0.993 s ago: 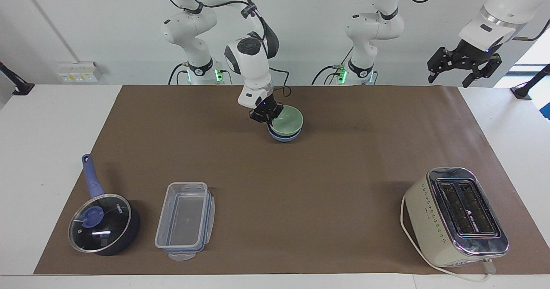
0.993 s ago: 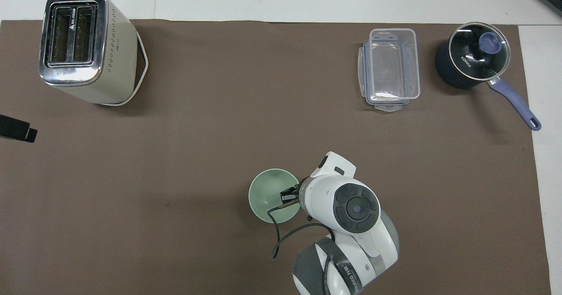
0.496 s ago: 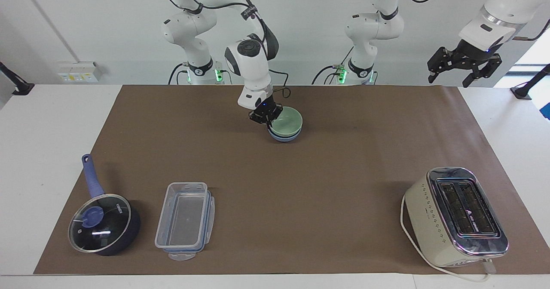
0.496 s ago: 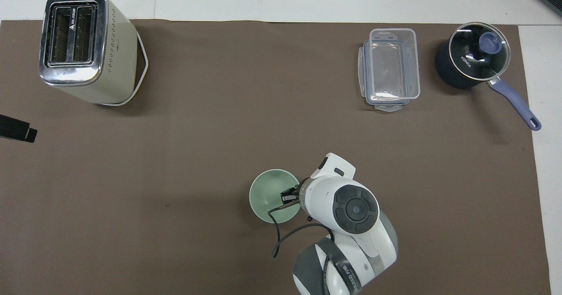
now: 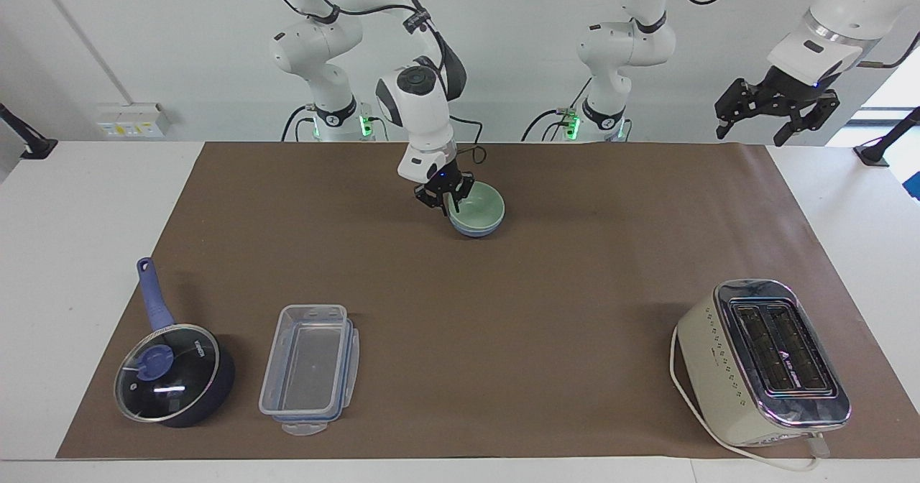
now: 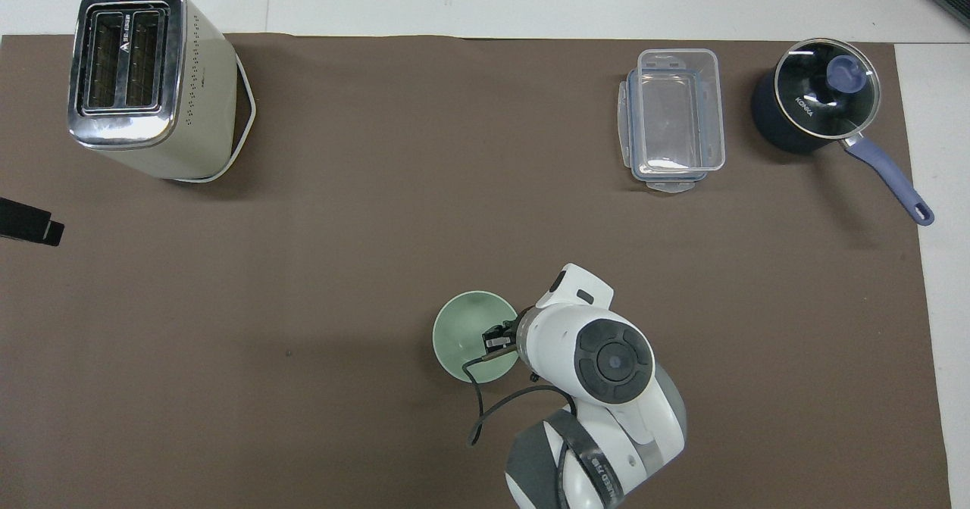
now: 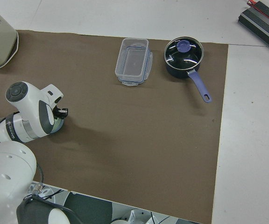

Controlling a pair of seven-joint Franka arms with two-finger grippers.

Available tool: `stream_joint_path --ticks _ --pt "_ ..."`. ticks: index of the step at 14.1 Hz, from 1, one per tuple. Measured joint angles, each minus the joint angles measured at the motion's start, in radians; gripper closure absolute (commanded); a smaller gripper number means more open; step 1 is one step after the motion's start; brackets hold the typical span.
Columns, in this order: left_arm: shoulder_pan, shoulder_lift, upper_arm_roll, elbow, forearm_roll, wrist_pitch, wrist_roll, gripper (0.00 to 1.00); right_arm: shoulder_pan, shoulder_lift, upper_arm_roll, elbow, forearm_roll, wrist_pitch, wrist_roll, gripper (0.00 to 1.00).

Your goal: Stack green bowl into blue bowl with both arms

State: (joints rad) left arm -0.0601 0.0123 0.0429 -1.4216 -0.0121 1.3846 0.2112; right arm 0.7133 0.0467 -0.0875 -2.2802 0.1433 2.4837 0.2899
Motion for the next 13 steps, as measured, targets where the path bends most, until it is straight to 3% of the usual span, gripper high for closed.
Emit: stream_joint_path --ticks 1,2,7,13 --pt "0.0 0.0 0.0 0.0 0.0 0.0 0.0 0.0 0.0 0.0 0.0 0.005 0.0 0.003 0.0 0.06" --pt "0.0 0.0 0.0 0.0 0.0 0.0 0.0 0.0 -0.001 0.0 -0.001 0.015 0.0 0.005 0.0 0.0" --pt "0.0 0.0 0.0 0.0 0.0 0.0 0.0 0.0 -0.062 -0.003 -0.011 0.079 0.0 -0.032 0.0 0.0" --pt "0.0 0.0 0.0 0.0 0.0 0.0 0.0 0.0 -0.201 -0.06 -0.018 0.237 -0.04 -0.357 0.0 0.0"
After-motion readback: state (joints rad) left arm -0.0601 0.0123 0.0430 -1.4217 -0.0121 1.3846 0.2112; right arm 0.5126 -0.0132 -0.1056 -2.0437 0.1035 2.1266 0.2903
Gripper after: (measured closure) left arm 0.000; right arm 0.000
